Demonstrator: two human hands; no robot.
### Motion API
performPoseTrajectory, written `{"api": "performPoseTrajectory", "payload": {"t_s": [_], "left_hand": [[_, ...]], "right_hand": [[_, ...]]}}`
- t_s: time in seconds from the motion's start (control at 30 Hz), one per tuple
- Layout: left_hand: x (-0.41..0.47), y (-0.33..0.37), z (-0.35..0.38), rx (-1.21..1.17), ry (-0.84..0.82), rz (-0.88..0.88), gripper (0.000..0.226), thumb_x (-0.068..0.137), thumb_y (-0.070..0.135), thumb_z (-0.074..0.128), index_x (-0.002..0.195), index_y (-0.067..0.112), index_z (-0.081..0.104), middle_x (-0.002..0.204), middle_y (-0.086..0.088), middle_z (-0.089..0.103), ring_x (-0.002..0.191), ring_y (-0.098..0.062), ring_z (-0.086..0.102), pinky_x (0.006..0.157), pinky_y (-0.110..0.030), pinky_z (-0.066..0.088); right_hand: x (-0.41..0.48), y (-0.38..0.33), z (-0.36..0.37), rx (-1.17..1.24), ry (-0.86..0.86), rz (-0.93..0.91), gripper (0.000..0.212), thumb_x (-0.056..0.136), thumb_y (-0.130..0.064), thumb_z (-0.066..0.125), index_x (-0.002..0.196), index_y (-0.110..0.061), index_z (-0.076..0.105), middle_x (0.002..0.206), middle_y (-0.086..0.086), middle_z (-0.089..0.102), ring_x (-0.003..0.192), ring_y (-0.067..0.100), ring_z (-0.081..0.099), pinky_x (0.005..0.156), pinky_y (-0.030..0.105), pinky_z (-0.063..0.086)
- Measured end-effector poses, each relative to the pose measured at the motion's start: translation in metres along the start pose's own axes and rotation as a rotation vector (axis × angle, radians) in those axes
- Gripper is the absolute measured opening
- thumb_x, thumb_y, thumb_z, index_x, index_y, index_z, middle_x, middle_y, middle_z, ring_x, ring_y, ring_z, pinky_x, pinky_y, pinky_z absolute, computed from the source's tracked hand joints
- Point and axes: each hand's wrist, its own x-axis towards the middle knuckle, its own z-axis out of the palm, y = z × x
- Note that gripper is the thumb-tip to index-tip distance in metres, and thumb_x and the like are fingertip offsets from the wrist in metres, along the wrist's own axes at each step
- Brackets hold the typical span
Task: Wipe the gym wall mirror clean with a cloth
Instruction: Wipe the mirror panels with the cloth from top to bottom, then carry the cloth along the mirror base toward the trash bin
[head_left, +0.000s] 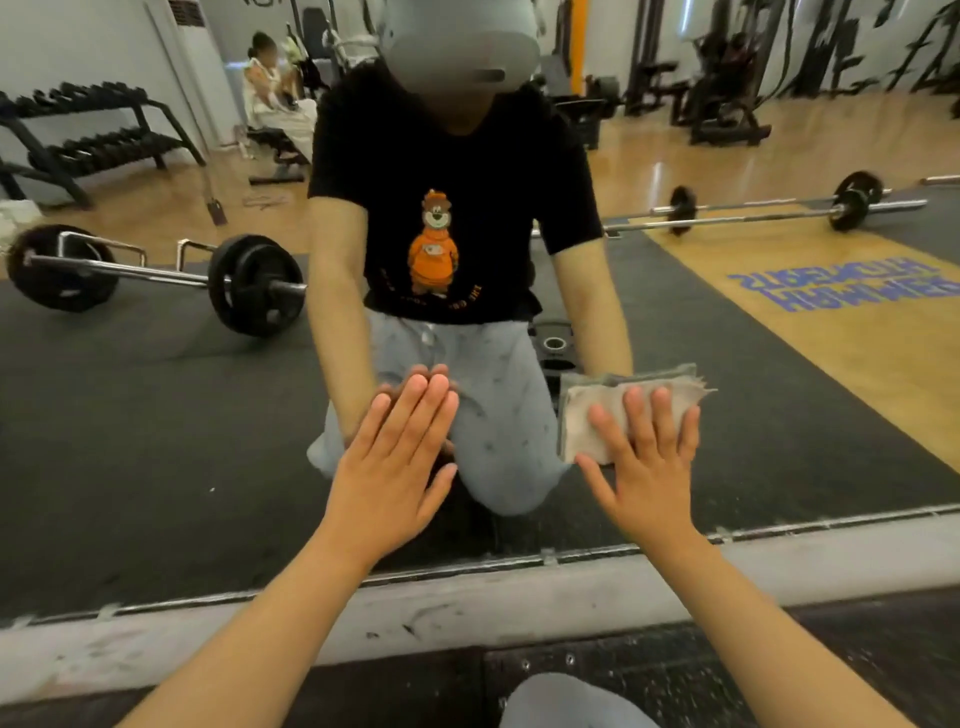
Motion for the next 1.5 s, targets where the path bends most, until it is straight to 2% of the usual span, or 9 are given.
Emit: {"api": "performPoseTrajectory", "payload": {"t_s": [0.37, 0.5, 0.6, 0.77, 0.97, 1.17, 1.3, 1.4, 1.5], "left_hand": [[0.000, 0.001, 0.019, 0.037, 0.110, -0.018, 0.096, 0.094, 0.063, 0.044, 0.158, 0.009, -0.003, 0.164, -0.003, -0.019, 0.152, -0.020, -0.014, 0.123, -0.039, -0.009], [-0.001, 0.001, 0.020, 0.035, 0.102, -0.020, 0.095, 0.095, 0.062, 0.044, 0.157, 0.009, -0.004, 0.164, -0.002, -0.021, 0.151, -0.019, -0.016, 0.123, -0.039, -0.010], [-0.002, 0.003, 0.020, 0.017, 0.099, -0.031, 0.094, 0.095, 0.061, 0.044, 0.157, 0.009, -0.004, 0.164, -0.002, -0.021, 0.151, -0.019, -0.016, 0.123, -0.039, -0.010], [0.000, 0.004, 0.016, -0.025, 0.074, -0.037, 0.092, 0.096, 0.059, 0.043, 0.157, 0.009, -0.004, 0.164, -0.002, -0.021, 0.152, -0.019, -0.016, 0.123, -0.040, -0.009], [-0.002, 0.002, 0.008, -0.054, -0.023, -0.026, 0.094, 0.095, 0.058, 0.043, 0.157, 0.008, -0.006, 0.163, -0.005, -0.023, 0.151, -0.021, -0.017, 0.123, -0.040, -0.011], [-0.005, 0.007, -0.031, -0.252, -0.232, -0.058, 0.089, 0.091, 0.041, 0.051, 0.158, 0.009, 0.001, 0.166, -0.008, -0.008, 0.154, -0.024, -0.003, 0.125, -0.044, 0.003], [0.004, -0.004, -0.107, -0.678, -0.453, -0.339, 0.087, 0.093, 0.038, 0.050, 0.158, 0.026, -0.007, 0.166, 0.003, 0.003, 0.153, -0.012, 0.001, 0.123, -0.032, 0.006], [0.019, -0.029, -0.166, -0.828, -0.576, -0.639, 0.088, 0.097, 0.036, 0.056, 0.151, 0.045, -0.012, 0.160, 0.016, 0.015, 0.145, 0.007, 0.003, 0.114, -0.008, 0.000], [0.040, -0.054, -0.219, -0.898, -0.614, -0.791, 0.084, 0.097, 0.036, 0.057, 0.148, 0.046, -0.009, 0.152, 0.022, 0.031, 0.140, 0.000, 0.026, 0.112, -0.013, 0.017]], "right_hand": [[-0.093, 0.013, 0.023, -0.061, -0.109, -0.187, 0.062, 0.104, -0.041, 0.045, 0.158, -0.030, 0.016, 0.167, -0.001, 0.000, 0.154, 0.024, -0.001, 0.123, 0.049, -0.001], [-0.101, 0.012, 0.009, -0.045, -0.145, -0.236, 0.086, 0.084, 0.000, 0.070, 0.154, -0.027, 0.028, 0.166, -0.004, 0.010, 0.153, 0.022, 0.009, 0.121, 0.042, 0.011], [-0.098, 0.008, -0.004, -0.050, -0.238, -0.298, 0.094, 0.072, 0.020, 0.051, 0.153, -0.024, 0.032, 0.166, -0.003, 0.011, 0.153, 0.021, 0.011, 0.121, 0.038, 0.013], [-0.063, -0.006, -0.029, 0.104, -0.433, -0.415, 0.078, 0.075, 0.015, 0.028, 0.145, -0.017, 0.041, 0.155, 0.002, 0.034, 0.146, 0.022, 0.028, 0.106, 0.031, 0.030], [-0.014, -0.022, -0.043, 0.253, -0.579, -0.539, 0.058, 0.076, 0.008, 0.032, 0.128, -0.011, 0.049, 0.131, 0.012, 0.063, 0.130, 0.026, 0.044, 0.084, 0.033, 0.036], [0.042, -0.036, -0.078, 0.380, -0.637, -0.432, 0.049, 0.076, 0.006, 0.040, 0.115, -0.011, 0.064, 0.115, 0.005, 0.067, 0.117, 0.024, 0.052, 0.072, 0.033, 0.042], [0.110, -0.050, -0.119, 0.579, -0.710, -0.242, 0.040, 0.079, -0.001, 0.041, 0.110, -0.012, 0.064, 0.106, 0.004, 0.067, 0.100, 0.028, 0.061, 0.072, 0.040, 0.054], [0.174, -0.065, -0.155, 0.690, -0.730, -0.118, 0.035, 0.078, -0.003, 0.046, 0.107, -0.012, 0.064, 0.102, 0.003, 0.065, 0.095, 0.020, 0.057, 0.075, 0.026, 0.047], [0.230, -0.082, -0.191, 0.808, -0.763, 0.052, 0.031, 0.087, -0.015, 0.044, 0.114, -0.018, 0.058, 0.106, -0.004, 0.062, 0.094, 0.010, 0.054, 0.075, 0.019, 0.043]]}}
